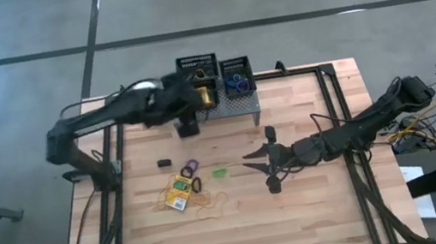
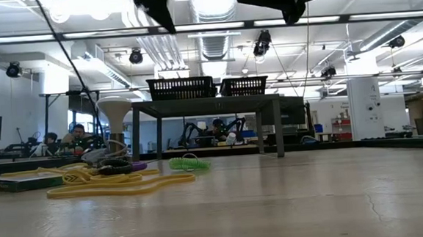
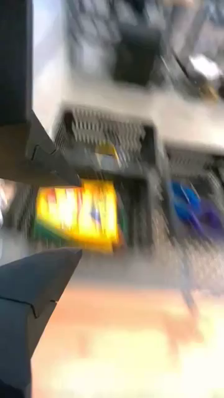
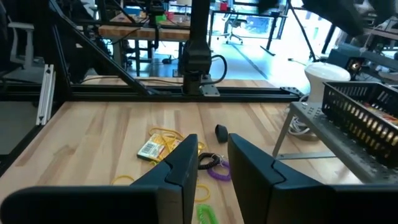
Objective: Pick & Place Office Desk Supplies
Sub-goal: Put the green spring keychain into the right black bin on the shelf
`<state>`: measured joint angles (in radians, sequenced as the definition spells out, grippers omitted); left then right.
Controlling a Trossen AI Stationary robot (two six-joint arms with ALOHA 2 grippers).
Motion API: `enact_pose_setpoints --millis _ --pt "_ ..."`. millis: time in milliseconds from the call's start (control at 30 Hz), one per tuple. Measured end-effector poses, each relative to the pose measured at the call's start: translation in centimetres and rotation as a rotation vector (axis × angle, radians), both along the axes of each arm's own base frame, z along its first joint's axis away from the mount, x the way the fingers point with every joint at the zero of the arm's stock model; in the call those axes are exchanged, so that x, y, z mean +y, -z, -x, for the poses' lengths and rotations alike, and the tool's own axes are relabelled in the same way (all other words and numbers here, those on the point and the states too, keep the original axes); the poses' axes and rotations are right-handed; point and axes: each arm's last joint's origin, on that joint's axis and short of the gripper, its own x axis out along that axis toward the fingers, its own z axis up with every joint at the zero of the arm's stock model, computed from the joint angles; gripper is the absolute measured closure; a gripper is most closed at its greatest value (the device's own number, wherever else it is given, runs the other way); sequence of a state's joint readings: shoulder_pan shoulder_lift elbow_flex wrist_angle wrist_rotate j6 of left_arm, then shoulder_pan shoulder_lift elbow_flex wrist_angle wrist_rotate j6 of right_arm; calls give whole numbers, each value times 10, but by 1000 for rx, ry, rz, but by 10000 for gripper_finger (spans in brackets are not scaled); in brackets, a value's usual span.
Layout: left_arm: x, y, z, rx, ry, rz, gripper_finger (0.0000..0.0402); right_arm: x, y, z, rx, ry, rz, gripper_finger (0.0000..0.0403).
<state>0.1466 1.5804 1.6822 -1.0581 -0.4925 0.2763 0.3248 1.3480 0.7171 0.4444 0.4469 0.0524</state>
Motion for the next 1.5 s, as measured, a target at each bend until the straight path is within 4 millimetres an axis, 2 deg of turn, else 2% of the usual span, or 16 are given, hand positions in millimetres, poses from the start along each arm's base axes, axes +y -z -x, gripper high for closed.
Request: enact_pose_setpoints --millis 100,233,367,500,700,900,1033,1133,1367,1500 --pt "-36 -5 16 -131 98 113 246 2 9 -7 -5 2 -9 322" --pt "-87 12 37 -273 243 175 259 7 29 -22 -11 2 -17 326" --pt "-128 50 58 -379 383 239 265 12 55 -37 -10 5 -31 320" --pt "-149 98 72 -468 444 307 266 9 78 -47 79 26 -102 305" --pt "-152 159 85 -606 370 452 266 -12 89 -63 273 -28 -219 260" --pt "-143 195 101 -729 291 537 266 -30 105 -94 429 -66 -156 230" --pt "-138 207 109 -778 245 552 266 -36 111 -120 498 -125 -80 230" --pt "-138 209 110 -788 246 556 266 -40 112 -138 579 -131 -38 241" --pt "-138 208 110 -789 248 548 266 -43 116 -159 851 -166 50 291" --pt "-138 208 110 -790 249 548 266 -43 112 -162 954 -178 66 340"
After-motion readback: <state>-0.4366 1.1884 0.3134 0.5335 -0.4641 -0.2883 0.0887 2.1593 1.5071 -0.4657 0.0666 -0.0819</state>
